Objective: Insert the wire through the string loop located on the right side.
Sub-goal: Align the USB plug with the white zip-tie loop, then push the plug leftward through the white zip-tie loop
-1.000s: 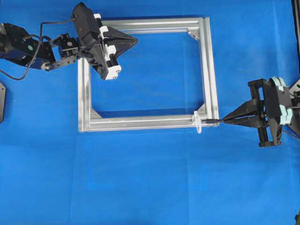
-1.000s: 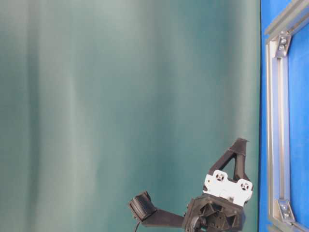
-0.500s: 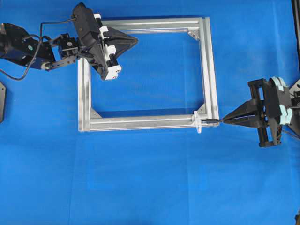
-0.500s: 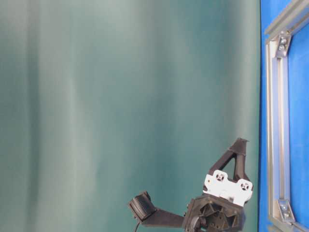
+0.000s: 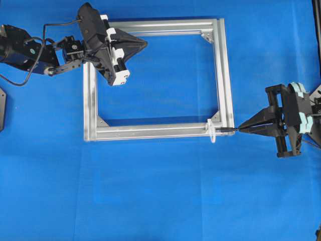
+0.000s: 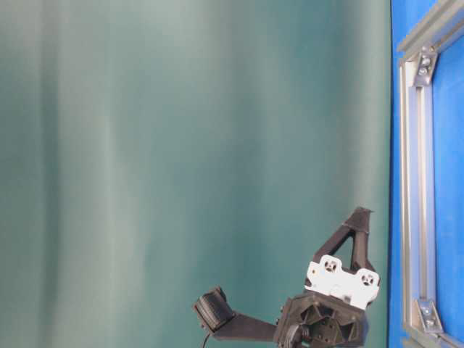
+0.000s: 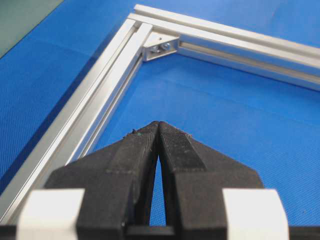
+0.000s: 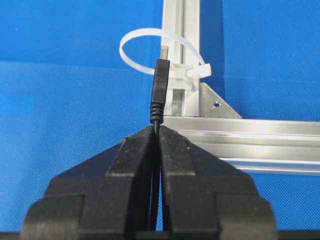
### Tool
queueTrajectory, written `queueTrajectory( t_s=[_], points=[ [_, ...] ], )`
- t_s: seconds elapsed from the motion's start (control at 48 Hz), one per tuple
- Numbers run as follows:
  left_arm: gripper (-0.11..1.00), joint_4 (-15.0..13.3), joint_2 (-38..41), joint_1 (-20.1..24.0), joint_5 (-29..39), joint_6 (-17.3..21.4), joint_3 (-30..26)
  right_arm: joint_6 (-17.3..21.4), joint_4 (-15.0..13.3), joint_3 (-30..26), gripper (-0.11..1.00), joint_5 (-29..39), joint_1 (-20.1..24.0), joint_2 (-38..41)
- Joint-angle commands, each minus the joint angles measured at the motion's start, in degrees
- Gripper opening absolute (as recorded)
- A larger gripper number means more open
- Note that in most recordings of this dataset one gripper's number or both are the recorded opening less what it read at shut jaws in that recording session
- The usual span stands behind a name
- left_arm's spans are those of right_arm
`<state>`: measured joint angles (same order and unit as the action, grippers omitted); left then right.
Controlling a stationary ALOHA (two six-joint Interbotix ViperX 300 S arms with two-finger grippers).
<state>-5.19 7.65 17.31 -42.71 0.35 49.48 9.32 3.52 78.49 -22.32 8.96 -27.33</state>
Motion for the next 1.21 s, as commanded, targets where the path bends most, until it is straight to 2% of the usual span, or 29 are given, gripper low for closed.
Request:
queueTrajectory(
  t_s=[0.0, 1.187],
  points=[
    [0.00, 0.2, -1.7, -0.2, -0.3, 0.1, -0.5, -0.1, -0.2, -0.6, -0.04, -0.3, -0.1, -0.1],
    [0.00, 0.1, -1.8, -0.2, -0.3, 0.1, -0.5, 0.1, -0.2, -1.4, -0.04, -0.7, -0.1, 1.1]
  ],
)
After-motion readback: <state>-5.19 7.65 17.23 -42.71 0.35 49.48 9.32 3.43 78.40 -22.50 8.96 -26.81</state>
